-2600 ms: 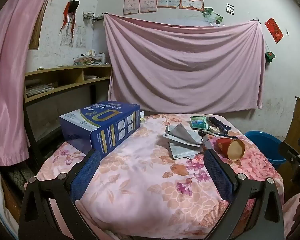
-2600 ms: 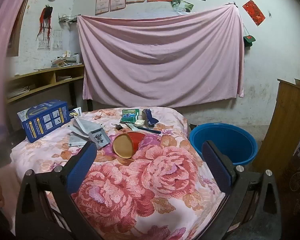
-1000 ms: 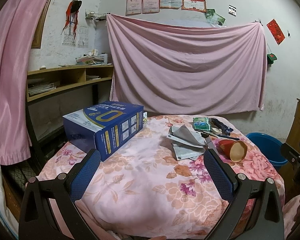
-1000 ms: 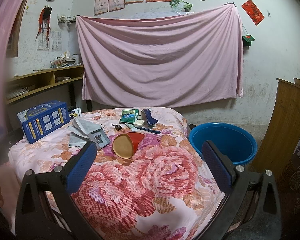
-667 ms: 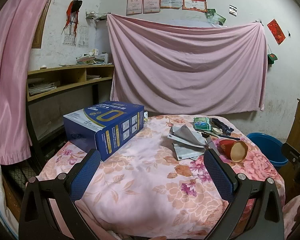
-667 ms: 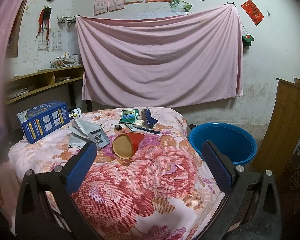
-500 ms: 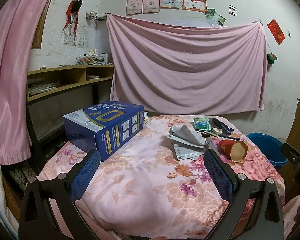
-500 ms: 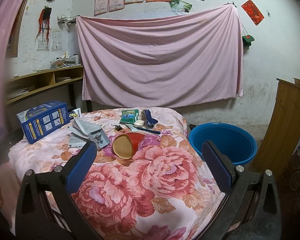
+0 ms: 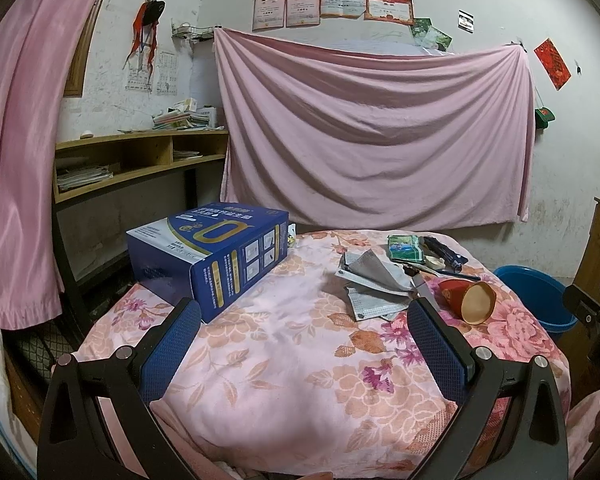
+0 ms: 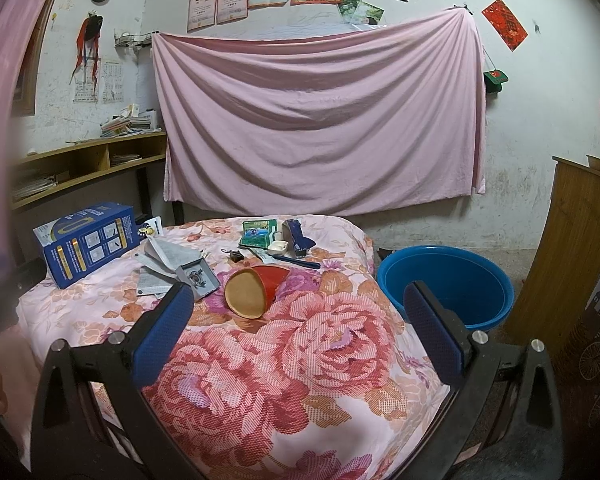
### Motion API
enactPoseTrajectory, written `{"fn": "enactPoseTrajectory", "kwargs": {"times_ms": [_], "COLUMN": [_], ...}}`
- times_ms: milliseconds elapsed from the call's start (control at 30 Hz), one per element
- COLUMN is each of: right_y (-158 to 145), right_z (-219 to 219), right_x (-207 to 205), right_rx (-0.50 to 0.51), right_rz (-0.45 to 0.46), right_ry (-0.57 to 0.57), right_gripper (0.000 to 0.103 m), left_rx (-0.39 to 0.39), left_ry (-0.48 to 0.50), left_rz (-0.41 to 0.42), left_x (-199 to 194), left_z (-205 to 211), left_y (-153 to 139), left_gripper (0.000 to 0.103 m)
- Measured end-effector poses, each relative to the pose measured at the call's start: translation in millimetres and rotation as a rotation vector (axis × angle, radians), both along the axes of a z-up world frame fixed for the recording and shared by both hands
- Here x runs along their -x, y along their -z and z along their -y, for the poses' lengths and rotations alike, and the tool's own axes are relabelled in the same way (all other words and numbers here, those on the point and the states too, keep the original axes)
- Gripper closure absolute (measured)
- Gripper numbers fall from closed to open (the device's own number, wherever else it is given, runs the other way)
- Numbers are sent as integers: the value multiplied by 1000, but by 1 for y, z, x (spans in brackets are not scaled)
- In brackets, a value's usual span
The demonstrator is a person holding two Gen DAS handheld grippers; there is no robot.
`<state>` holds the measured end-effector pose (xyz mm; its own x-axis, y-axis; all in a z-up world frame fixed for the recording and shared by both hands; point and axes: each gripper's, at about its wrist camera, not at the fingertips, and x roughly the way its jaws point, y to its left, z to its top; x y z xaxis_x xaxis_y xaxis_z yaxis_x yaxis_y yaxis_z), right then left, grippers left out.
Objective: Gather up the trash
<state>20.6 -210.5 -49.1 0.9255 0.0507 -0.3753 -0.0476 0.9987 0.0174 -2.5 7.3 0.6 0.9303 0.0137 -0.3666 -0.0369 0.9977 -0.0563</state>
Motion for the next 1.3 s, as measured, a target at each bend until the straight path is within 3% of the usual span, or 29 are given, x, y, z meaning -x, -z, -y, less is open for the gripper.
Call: {"fn": "enactPoseTrajectory", "kwargs": {"times_ms": [667, 833, 1133, 1300], "right_y": [-1, -11, -21, -22], "right_z": [1, 4, -5, -11], "right_x": [-2, -6, -40, -65], "right_rx": [-3, -4, 24, 34], "right_rz": [10, 49, 111, 132], "right_ry": [-9, -21, -42, -32], "right_gripper": [0, 0, 0, 0], "left_rx": [2, 10, 8, -13], "left_ry": [6, 5, 34, 79], "left_rz": [5, 45, 133, 137], "left_x": [-4, -12, -49, -80], "left_z": [0, -2, -4, 1], "left_y": [-4, -10, -26, -29], "left_gripper": [2, 2, 2, 2]}}
